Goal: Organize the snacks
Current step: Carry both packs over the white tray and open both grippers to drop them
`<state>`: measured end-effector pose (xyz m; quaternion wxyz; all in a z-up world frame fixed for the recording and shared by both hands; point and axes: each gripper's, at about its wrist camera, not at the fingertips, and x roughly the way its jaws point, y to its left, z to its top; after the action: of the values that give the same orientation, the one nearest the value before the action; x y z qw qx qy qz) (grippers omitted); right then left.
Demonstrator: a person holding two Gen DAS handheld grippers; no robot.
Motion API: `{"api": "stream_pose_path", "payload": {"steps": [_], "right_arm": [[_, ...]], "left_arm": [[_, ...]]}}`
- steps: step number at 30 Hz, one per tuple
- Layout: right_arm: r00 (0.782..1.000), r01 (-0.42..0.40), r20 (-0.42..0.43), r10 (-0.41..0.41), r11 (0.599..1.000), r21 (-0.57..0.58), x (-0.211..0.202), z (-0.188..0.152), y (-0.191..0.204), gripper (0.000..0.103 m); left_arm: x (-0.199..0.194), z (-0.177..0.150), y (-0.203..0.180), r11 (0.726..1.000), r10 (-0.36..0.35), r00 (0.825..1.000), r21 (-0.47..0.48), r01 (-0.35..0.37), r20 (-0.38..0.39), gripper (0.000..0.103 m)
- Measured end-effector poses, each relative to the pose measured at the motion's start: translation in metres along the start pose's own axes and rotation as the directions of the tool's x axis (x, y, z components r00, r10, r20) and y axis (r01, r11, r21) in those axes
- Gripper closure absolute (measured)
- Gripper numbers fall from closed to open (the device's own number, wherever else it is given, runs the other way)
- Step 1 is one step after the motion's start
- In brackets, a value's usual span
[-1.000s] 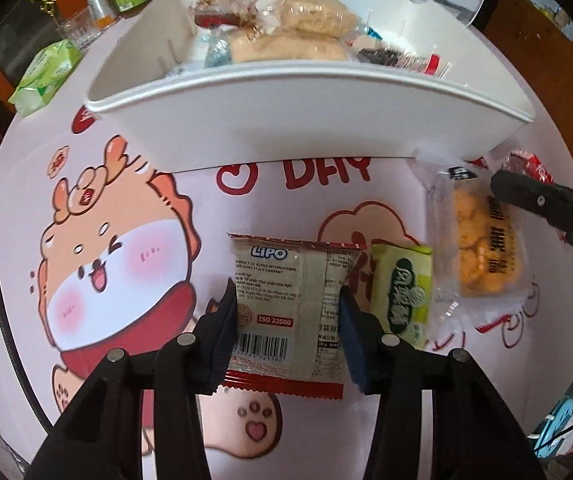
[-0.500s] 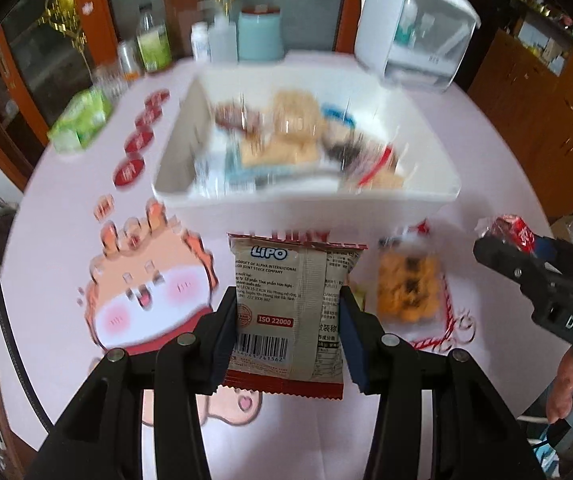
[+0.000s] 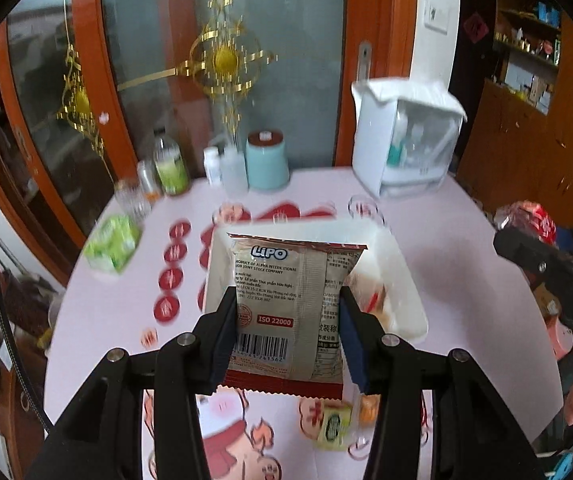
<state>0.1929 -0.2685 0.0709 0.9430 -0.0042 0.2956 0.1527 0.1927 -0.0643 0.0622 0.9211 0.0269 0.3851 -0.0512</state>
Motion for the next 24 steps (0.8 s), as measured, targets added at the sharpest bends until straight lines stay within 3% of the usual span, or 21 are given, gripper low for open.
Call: {"api": "stream_pose_path", "payload": {"steps": [7,14,21,23,24], "right_arm": [[1.0,0.02,-0.014,-0.019,0.999,0.036,0.035,0.023,-0.004,0.046],[0.992,0.06,-0.117,-0.05,0.994,0.088,0.097,0.011,-0.013,0.046],[0.97,0.07,-0.241,-0.041,0.991,0.112,0.15,-0.011,-0.017,0.045],[0.962,0.074,-0.268,-0.043,0.991,0.107,0.159,-0.015,-0.018,0.045],[0.959,0.08,-0.281,-0.049,0.992,0.101,0.163,-0.017,-0.017,0.045]], "left_arm": [[0.009,0.035,-0.006,1.0,-0.016,0.999,0.004,0.016,0.032,0.057],[0.057,0.039,-0.007,0.999,-0.037,0.999,-0.009,0.037,-0.026,0.057],[0.114,0.033,-0.002,0.999,-0.039,0.994,-0.016,0.037,-0.107,0.057],[0.127,0.029,-0.001,0.999,-0.031,0.991,-0.011,0.03,-0.128,0.052],[0.132,0.028,-0.001,0.999,-0.033,0.99,-0.01,0.032,-0.138,0.038]]}}
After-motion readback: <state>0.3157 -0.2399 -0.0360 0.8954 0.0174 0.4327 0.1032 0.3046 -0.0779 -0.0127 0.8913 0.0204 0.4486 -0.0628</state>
